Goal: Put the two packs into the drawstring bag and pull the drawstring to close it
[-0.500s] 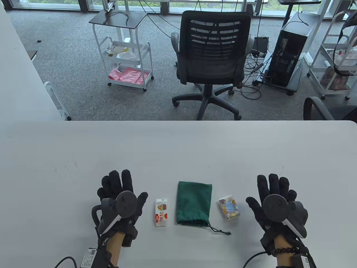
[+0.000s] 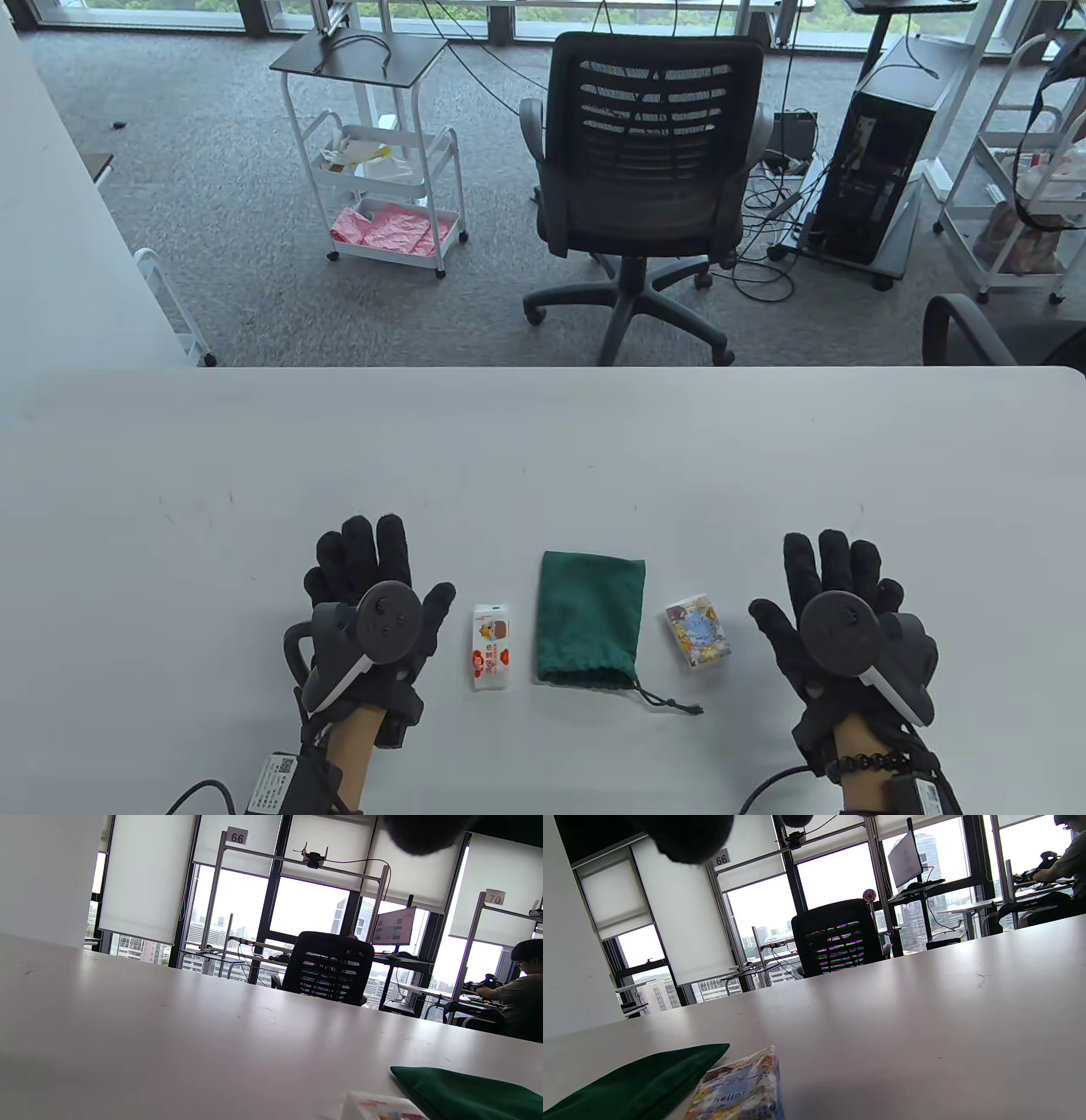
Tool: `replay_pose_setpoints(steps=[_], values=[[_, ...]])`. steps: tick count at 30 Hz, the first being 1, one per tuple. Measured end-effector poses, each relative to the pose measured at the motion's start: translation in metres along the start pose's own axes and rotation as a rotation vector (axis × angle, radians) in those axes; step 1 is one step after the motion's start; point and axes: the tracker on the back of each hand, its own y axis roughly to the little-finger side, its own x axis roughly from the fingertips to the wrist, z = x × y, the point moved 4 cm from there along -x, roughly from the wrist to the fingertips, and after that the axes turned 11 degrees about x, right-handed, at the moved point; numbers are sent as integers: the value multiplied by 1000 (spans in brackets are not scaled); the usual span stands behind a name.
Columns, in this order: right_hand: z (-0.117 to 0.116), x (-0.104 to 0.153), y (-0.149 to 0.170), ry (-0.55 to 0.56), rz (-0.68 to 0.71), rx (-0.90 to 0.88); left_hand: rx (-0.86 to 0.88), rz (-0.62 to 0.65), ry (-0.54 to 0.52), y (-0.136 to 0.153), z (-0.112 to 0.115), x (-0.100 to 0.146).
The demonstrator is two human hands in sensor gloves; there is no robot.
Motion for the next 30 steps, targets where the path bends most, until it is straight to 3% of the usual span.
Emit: replay_pose_setpoints(steps=[10, 17, 30], values=[[0, 0, 0, -1, -6, -9, -17, 78, 49, -26, 15, 4], [-1, -1, 2, -10, -22, -21, -53, 155, 121, -57, 38, 7], [2, -2, -2, 11, -3, -51, -508, 348, 404, -121, 122, 11]])
